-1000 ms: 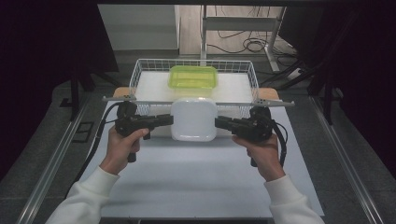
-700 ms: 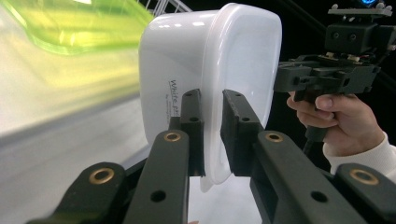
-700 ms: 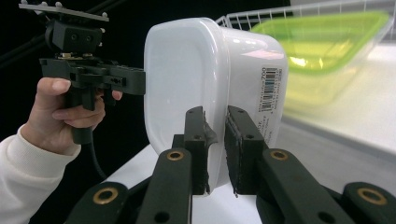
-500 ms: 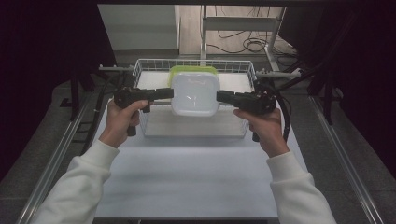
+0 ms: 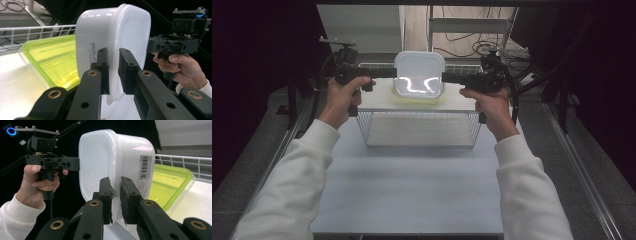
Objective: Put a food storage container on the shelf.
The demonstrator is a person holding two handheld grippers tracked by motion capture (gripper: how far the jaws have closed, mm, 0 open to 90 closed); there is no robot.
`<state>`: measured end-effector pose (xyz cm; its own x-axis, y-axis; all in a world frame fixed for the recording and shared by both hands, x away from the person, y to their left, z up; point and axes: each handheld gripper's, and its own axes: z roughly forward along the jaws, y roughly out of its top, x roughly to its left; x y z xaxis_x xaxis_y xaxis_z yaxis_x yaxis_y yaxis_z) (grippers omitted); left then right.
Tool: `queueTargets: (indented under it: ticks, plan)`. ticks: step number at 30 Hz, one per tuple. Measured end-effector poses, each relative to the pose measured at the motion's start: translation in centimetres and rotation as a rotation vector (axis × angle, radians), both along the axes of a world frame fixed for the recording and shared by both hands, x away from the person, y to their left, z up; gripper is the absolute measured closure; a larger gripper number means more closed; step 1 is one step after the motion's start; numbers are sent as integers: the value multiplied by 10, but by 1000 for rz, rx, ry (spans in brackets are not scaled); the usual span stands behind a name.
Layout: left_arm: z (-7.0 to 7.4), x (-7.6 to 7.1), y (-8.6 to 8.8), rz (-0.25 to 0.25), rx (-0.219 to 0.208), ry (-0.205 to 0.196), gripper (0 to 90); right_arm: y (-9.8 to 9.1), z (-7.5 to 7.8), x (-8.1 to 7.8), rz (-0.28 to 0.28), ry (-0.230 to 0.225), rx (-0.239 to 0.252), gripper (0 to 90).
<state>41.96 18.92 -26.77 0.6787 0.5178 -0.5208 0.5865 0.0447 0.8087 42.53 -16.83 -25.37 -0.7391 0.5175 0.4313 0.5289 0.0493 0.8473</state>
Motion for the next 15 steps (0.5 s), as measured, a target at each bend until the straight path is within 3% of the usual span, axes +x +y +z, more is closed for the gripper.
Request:
queueTargets:
  ticks: [11, 15]
  plan:
    - [-6, 28, 3, 28, -7, 73, 793, 5, -9, 34, -11, 85, 13, 791]
    - [-9, 35, 4, 36, -28, 97, 794, 5, -13, 42, -13, 116, 27, 791]
